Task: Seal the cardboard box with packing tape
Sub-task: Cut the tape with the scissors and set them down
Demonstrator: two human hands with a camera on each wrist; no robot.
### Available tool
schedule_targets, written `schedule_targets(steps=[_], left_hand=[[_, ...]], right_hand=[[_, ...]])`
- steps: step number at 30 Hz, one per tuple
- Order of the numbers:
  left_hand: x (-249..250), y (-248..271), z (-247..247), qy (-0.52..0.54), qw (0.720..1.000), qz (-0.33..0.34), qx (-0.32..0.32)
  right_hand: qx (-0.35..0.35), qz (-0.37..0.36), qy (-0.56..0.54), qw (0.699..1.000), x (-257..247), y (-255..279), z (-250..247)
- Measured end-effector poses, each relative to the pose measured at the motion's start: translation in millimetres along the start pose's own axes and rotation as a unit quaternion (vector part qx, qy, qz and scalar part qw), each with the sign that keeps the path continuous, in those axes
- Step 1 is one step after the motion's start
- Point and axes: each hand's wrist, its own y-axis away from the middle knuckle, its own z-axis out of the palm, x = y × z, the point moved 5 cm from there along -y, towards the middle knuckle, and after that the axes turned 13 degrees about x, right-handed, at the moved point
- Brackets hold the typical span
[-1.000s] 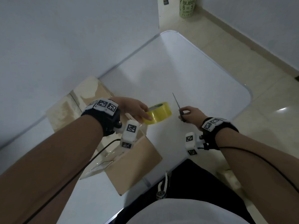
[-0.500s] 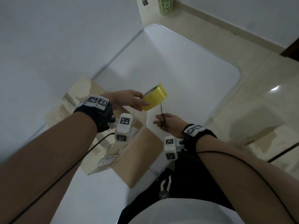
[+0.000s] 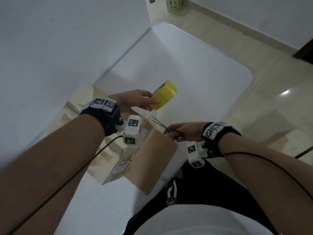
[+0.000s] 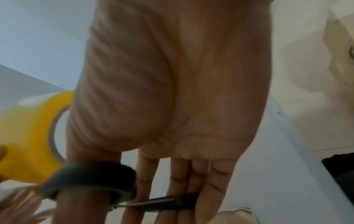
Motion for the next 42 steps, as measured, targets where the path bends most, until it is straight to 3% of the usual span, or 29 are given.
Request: schedule_targets(steps=[10, 20, 31, 36, 40, 42], left_hand=[[-0.2, -4.4, 1.3, 0.002, 1.000, -0.002, -0.011], [0.1, -3.5, 1.7, -0.005, 1.000, 0.004, -0.014], [-0.8, -6.8, 3.7, -0.012, 1.000, 0.016, 0.019], [-1.1, -9.5, -1.0, 0.052, 0.997, 0.026, 0.052], [-2.5, -13.4, -11.4, 0.127, 0.987, 0.036, 0.088], [-3.0, -14.0, -18.4, 0.152, 0.983, 0.036, 0.099]], right_hand=[[-0.001, -0.078, -0.020, 0.997, -27.8, 4.7, 6.5], [0.038, -0.103, 0.067, 0.992, -40.1, 4.4, 6.2], [0.031, -0.100, 0.068, 0.992, -42.0, 4.2, -0.7], [-0.004, -0.017, 0.187, 0.982, -34.2, 4.3, -5.5], [0.123, 0.011, 0.215, 0.969, -35.3, -4.7, -33.1], [0.218, 0.003, 0.269, 0.938, -41.7, -15.2, -48.0]])
